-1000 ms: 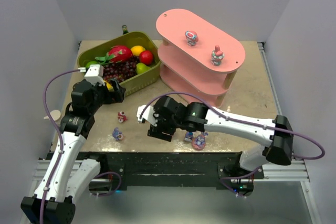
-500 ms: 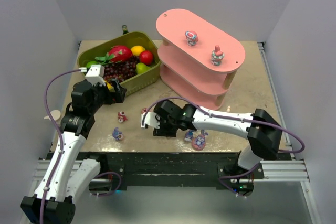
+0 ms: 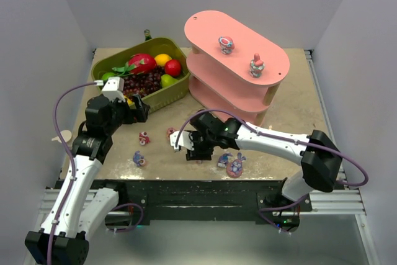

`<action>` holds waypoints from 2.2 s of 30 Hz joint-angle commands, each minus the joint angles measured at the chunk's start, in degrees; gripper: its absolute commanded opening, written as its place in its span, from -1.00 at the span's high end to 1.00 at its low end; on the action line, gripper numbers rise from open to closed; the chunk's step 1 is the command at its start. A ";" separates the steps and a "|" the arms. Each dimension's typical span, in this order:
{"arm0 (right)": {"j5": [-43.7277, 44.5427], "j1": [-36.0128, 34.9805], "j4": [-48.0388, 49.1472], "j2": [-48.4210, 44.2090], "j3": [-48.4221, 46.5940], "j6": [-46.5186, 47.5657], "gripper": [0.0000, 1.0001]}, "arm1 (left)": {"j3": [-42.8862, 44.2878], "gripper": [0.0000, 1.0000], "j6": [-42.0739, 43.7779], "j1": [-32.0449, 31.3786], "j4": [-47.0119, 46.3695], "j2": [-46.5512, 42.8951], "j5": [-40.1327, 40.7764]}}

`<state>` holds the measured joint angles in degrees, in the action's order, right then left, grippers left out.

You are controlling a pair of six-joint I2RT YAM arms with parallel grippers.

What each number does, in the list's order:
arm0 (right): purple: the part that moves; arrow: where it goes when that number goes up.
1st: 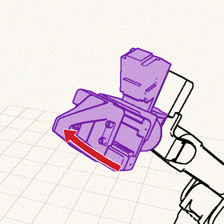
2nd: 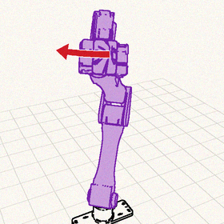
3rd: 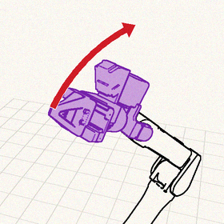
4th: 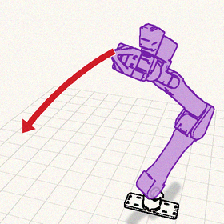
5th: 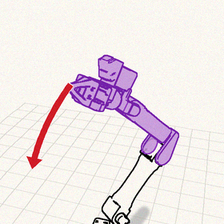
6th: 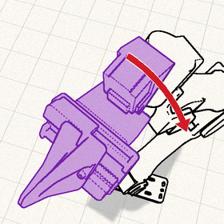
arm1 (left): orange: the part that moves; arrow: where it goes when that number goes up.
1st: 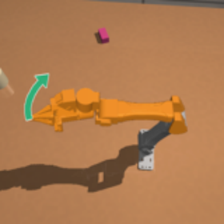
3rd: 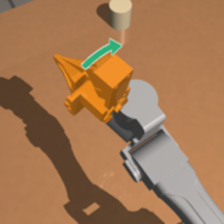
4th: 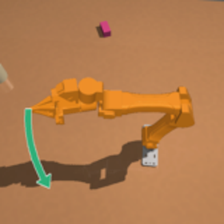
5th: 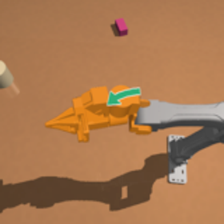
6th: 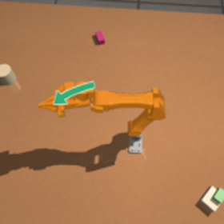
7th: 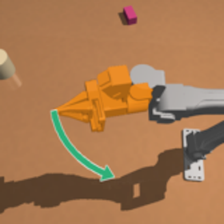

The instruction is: Place and organize the plastic toys onto the shelf

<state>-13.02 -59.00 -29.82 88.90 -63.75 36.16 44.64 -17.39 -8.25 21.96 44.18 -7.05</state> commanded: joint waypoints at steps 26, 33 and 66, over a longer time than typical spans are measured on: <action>0.08 1.35 7.85 3.03 6.26 -3.73 -0.11 | -0.79 -0.99 0.16 0.60 -1.12 -0.59 -0.33; 6.50 1.35 10.57 3.82 5.21 -11.37 0.32 | -0.79 -0.99 0.07 0.60 -1.13 -0.50 -0.51; 16.01 -3.31 17.17 3.83 -0.25 -32.66 -0.34 | -0.61 -0.99 0.16 0.60 -1.13 -0.06 -0.25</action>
<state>7.25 -61.91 -15.62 97.25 -65.28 -4.32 44.14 -17.39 -8.23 21.98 44.25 -7.07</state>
